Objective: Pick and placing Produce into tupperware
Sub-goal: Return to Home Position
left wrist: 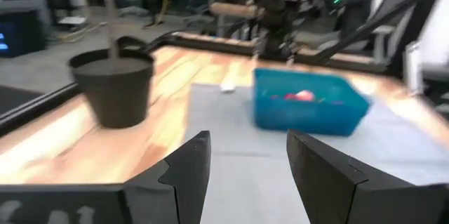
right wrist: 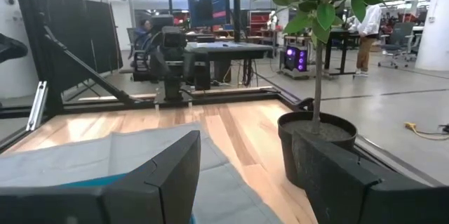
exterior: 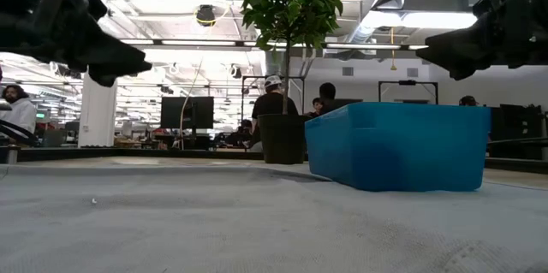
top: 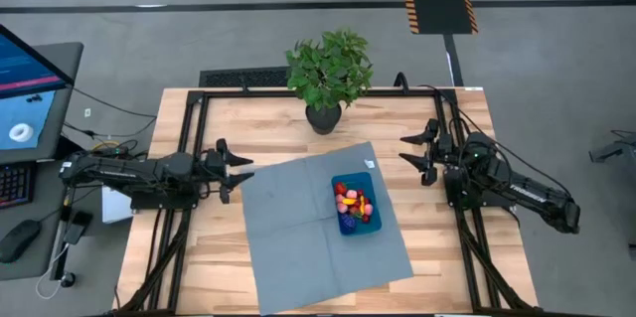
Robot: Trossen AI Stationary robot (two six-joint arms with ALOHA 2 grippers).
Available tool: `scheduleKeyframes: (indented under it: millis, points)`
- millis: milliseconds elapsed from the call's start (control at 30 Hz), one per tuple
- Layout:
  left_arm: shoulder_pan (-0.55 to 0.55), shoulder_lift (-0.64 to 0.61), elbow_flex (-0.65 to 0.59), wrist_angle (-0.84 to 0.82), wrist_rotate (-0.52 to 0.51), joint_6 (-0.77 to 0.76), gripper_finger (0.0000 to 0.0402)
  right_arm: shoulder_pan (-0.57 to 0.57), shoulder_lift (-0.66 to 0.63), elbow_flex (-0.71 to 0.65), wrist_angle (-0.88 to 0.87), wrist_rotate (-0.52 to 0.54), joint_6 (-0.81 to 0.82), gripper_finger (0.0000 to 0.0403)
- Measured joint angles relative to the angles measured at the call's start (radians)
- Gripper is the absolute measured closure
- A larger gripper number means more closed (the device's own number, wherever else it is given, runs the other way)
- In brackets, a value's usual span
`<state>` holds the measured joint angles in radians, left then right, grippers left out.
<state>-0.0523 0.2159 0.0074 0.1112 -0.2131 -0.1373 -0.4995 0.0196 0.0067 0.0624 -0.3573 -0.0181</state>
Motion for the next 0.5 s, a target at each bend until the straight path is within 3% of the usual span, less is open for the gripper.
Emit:
scheduleKeyframes:
  millis: [100, 300, 500]
  points:
    - [0.000, 0.000, 0.000, -0.032, -0.062, 0.011, 0.0223, 0.000, 0.000, 0.000, 0.000, 0.000, 0.000, 0.0154]
    - [0.000, 0.000, 0.000, -0.033, -0.130, -0.113, 0.0223, 0.002, 0.000, 0.000, 0.000, 0.000, 0.000, 0.0154]
    - [0.000, 0.001, -0.001, -0.032, -0.133, 0.050, 0.0223, 0.076, -0.017, 0.000, -0.002, 0.000, 0.002, 0.0154]
